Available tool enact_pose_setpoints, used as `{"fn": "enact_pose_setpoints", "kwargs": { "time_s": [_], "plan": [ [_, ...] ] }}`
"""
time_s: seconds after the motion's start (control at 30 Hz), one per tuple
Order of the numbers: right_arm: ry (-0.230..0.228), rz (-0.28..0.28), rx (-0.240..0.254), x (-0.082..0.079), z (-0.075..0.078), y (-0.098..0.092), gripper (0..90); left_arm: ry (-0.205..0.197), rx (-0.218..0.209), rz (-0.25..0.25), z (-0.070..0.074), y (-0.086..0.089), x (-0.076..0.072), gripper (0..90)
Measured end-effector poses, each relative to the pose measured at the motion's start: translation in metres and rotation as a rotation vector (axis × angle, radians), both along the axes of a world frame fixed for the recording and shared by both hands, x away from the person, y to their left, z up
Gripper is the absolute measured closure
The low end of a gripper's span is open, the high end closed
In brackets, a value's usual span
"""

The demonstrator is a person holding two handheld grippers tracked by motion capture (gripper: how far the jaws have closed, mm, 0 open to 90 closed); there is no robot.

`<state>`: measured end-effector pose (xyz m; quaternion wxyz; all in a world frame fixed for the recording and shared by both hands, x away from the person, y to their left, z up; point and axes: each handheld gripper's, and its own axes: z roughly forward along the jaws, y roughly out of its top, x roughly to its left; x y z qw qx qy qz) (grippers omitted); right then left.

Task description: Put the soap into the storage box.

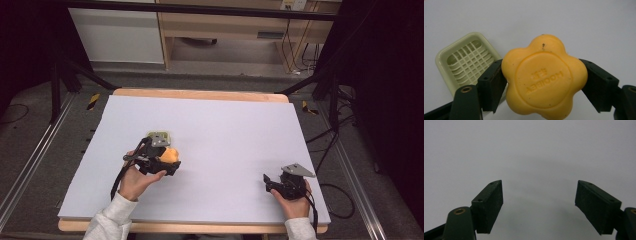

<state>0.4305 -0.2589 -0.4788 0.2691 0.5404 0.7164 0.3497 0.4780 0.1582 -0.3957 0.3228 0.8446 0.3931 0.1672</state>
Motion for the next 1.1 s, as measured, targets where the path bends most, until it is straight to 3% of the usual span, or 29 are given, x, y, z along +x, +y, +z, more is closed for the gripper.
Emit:
{"fn": "enact_pose_setpoints", "kwargs": {
  "time_s": [0.7, 1.1],
  "plan": [
    [0.006, 0.016, -0.006, -0.001, -0.002, 0.001, 22.6, -0.015, -0.017, 0.095, 0.005, 0.028, 0.019, 25.3],
    [0.012, 0.019, -0.005, -0.001, -0.003, 0.001, 22.6, -0.011, -0.010, 0.141, 0.000, 0.037, 0.034, 25.3]
  ]
}}
